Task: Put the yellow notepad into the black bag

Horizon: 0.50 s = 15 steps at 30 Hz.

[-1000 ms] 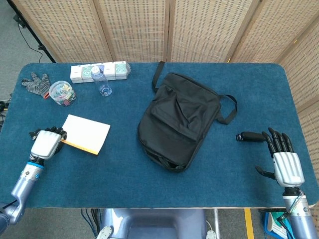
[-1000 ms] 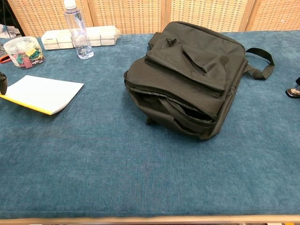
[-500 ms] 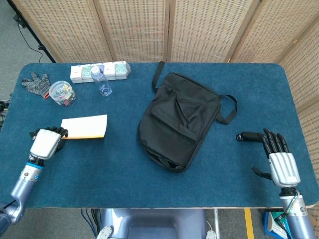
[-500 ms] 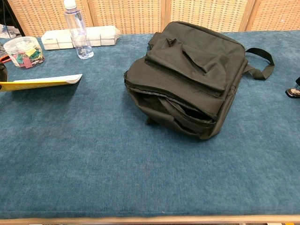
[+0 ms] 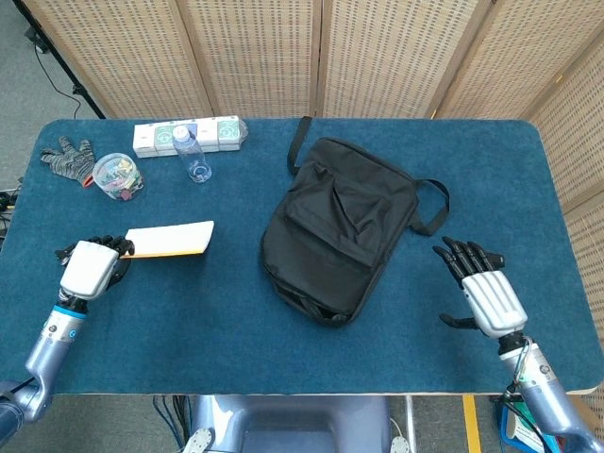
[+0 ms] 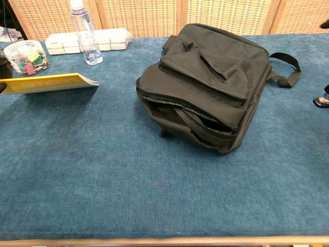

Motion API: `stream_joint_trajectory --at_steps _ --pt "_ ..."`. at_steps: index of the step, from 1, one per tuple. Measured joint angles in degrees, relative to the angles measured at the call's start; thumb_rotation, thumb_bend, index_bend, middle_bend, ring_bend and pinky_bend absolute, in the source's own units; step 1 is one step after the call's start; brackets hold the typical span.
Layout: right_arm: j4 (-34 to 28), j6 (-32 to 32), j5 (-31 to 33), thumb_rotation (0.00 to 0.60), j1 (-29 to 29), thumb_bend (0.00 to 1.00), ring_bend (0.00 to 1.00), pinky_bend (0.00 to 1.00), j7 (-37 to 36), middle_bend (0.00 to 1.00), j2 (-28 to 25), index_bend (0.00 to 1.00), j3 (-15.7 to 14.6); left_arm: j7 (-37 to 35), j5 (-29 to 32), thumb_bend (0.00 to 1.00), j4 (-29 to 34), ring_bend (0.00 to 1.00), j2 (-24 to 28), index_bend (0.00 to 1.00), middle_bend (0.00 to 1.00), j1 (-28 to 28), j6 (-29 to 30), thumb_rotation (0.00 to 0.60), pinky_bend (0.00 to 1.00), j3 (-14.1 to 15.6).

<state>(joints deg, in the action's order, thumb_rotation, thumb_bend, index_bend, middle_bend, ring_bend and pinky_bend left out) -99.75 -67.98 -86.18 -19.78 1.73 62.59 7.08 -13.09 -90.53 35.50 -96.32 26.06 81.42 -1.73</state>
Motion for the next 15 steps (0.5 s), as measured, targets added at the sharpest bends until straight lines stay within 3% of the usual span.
stream_joint_trajectory --at_steps 7,15 --pt "-4.3 6.4 4.96 0.6 -3.95 0.0 0.0 0.0 0.78 0.0 -1.69 0.0 1.84 2.14 0.63 0.55 5.41 0.6 2.78 0.88 0.72 1.13 0.4 0.6 0.7 -1.56" --pt "-8.05 12.18 8.48 0.6 -8.41 0.0 0.0 0.0 2.18 0.0 -1.29 0.0 2.64 4.57 3.17 0.55 15.86 0.6 7.94 0.88 0.72 2.42 -1.22 0.6 0.7 -4.44"
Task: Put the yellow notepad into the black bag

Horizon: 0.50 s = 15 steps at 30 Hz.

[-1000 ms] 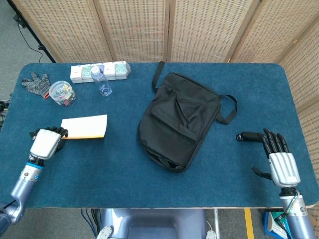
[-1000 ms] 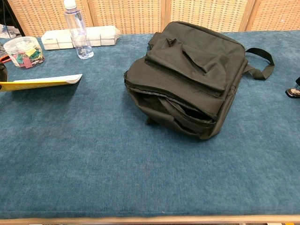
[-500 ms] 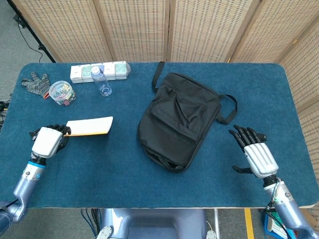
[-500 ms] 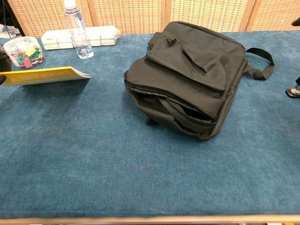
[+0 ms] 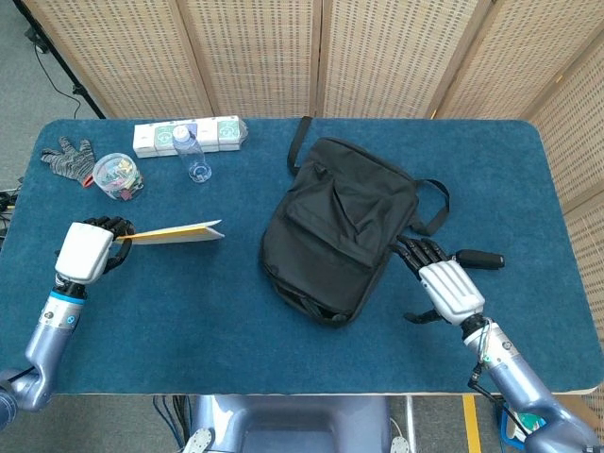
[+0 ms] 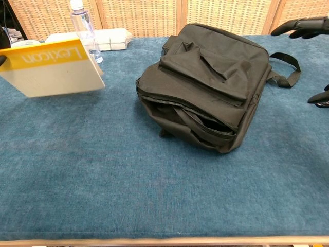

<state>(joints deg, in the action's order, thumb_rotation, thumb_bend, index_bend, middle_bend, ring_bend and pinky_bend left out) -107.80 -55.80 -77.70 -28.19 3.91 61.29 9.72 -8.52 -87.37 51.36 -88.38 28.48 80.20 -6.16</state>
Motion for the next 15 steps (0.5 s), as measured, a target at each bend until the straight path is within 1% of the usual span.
stream_joint_trajectory --at_steps 5,8,15 --pt "-0.6 3.26 3.6 0.6 -3.37 0.0 0.0 0.0 1.32 0.0 2.41 0.0 0.83 2.49 2.32 0.55 4.91 0.6 2.45 0.88 0.72 0.22 -0.66 0.6 0.7 -2.17" --pt "-0.51 4.29 6.43 0.6 -5.43 0.0 0.0 0.0 2.88 0.0 4.55 0.0 1.55 4.59 3.16 0.55 7.33 0.6 4.09 0.88 0.72 0.29 -1.05 0.6 0.7 -2.92" --pt "-0.73 5.43 11.61 0.6 -9.36 0.0 0.0 0.0 5.82 0.0 8.47 0.0 3.14 7.47 3.81 0.55 10.61 0.6 6.35 0.88 0.72 0.52 -1.77 0.6 0.7 -3.61"
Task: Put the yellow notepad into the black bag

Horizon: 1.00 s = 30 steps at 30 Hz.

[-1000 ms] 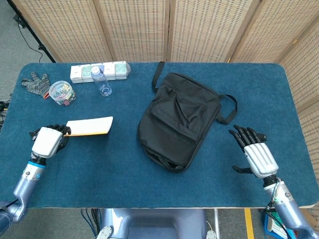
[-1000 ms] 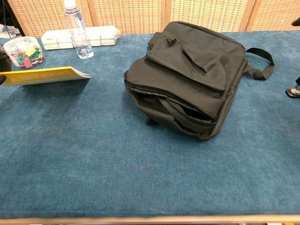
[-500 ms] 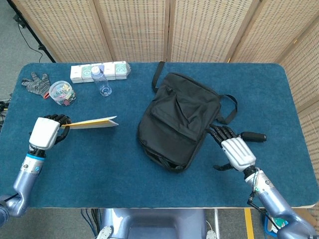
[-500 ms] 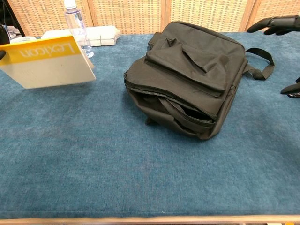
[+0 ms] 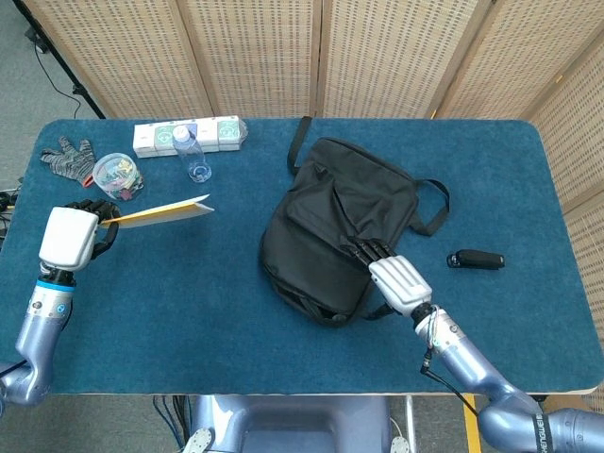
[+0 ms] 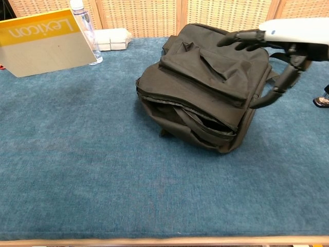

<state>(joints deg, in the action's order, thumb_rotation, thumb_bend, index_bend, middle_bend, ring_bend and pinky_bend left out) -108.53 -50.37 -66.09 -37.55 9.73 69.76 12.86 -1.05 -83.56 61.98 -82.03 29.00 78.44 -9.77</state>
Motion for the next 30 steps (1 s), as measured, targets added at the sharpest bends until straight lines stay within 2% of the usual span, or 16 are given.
stream_joint_trajectory --at_steps 10,16,20,24,30 --pt "2.04 0.39 5.06 0.6 -4.0 0.0 0.0 0.0 0.41 0.0 5.67 0.0 1.5 2.79 0.57 0.55 2.55 0.6 1.36 0.88 0.72 0.7 -1.49 0.6 0.7 -0.43" --pt "0.29 0.41 5.86 0.6 -4.68 0.0 0.0 0.0 -0.92 0.0 6.52 0.0 1.23 3.26 0.77 0.55 2.85 0.6 1.95 0.88 0.72 0.99 -2.03 0.6 0.7 -0.59" --pt "-0.59 1.21 6.99 0.6 -5.61 0.0 0.0 0.01 -1.83 0.02 7.55 0.04 1.23 3.43 0.71 0.55 3.18 0.6 2.55 0.88 0.72 1.0 -1.75 0.6 0.7 -0.74" --pt "0.81 0.77 7.73 0.6 -6.96 0.0 0.02 0.08 -1.04 0.08 10.53 0.09 1.36 3.48 0.8 0.55 3.54 0.6 2.82 0.88 0.72 0.84 -1.5 0.6 0.7 -0.83" --pt "4.26 -0.49 10.82 0.6 -9.96 0.0 0.15 0.25 1.18 0.18 16.06 0.18 2.17 3.75 0.57 0.55 3.64 0.6 2.86 0.88 0.72 0.72 -1.42 0.6 0.7 -0.53"
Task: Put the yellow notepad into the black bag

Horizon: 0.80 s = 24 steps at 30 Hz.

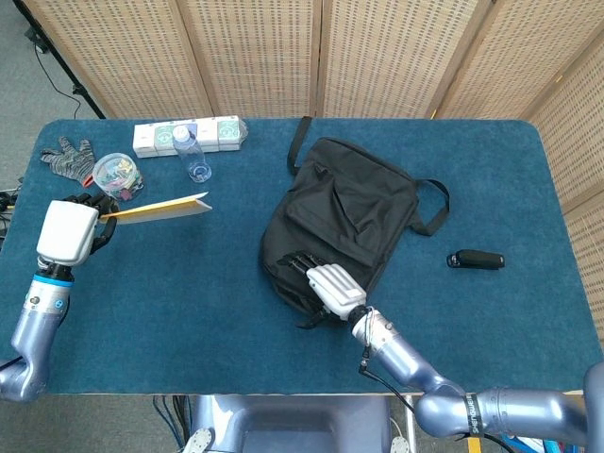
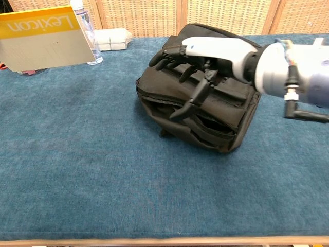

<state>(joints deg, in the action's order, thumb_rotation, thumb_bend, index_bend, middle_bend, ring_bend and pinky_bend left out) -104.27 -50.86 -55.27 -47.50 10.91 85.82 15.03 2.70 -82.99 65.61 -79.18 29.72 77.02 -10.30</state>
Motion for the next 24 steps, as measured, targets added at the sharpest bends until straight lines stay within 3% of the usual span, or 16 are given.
stream_joint_trajectory --at_steps 5,15,24 --pt "1.21 -1.03 2.68 0.6 -1.72 0.0 0.22 0.34 1.73 0.24 2.57 0.23 0.86 -0.15 -0.18 0.55 -0.24 0.6 -0.26 0.88 0.72 0.02 -0.06 0.6 0.7 0.21" --pt "7.34 -6.35 7.34 0.6 -5.6 0.0 0.17 0.3 8.57 0.21 9.6 0.23 1.82 -1.61 -0.31 0.55 -0.81 0.6 -0.98 0.88 0.72 -0.02 0.3 0.6 0.7 0.19" --pt "13.05 -9.74 7.79 0.6 -6.52 0.02 0.18 0.35 13.43 0.23 13.04 0.27 1.11 -2.18 -0.57 0.55 -0.78 0.6 -0.89 0.88 0.72 -0.08 0.26 0.6 0.7 0.41"
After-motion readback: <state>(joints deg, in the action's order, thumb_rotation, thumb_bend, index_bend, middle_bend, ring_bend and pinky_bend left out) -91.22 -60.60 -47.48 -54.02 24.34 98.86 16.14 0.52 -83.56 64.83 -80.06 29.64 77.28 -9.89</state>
